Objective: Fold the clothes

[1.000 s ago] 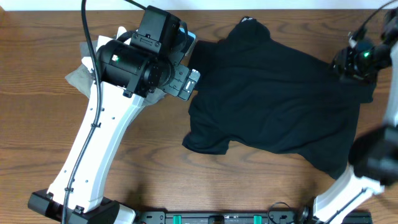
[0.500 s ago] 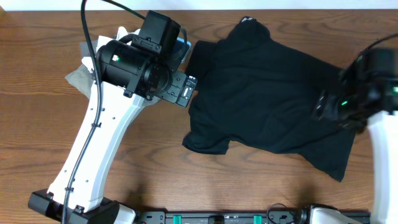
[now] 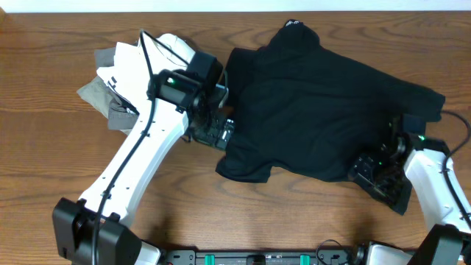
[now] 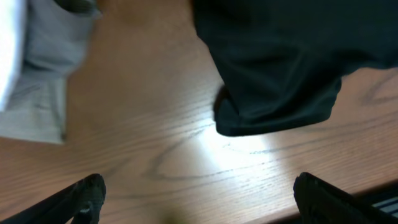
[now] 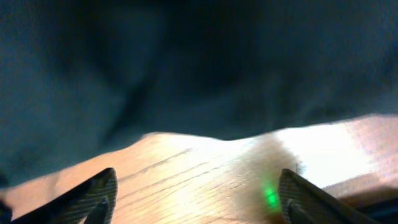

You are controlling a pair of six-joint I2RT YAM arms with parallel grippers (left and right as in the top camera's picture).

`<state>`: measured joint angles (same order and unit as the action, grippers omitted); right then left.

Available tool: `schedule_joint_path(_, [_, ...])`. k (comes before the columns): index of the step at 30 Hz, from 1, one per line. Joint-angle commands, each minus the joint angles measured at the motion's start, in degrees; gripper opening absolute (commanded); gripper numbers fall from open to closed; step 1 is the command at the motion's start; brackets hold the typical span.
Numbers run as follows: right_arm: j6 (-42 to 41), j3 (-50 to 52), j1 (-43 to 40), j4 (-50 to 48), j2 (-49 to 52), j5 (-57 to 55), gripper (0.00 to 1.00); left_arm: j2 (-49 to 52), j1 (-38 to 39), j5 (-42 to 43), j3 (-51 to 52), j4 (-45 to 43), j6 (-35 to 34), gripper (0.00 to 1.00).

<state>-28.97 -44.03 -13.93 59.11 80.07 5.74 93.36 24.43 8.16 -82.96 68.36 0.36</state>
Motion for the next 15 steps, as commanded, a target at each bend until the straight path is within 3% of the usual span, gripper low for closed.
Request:
schedule_joint_path(1, [-2.7,2.3,-5.3,-0.4,-0.9,-0.6,0.87,0.2,-0.2,5.0,3.1,-1.7,-1.3,0.98])
schedule_joint_path(8, [-0.7,3.0,-16.3,-1.7,-0.9,-2.1,0.88,0.3,-0.2,6.4,8.2,-4.9,-1.3,0.98])
schedule_joint_path(15, [-0.8,6.6,-18.8,-9.2,-0.9,-2.5,0.82,0.3,-0.2,6.4,8.7,-6.0,-1.3,0.98])
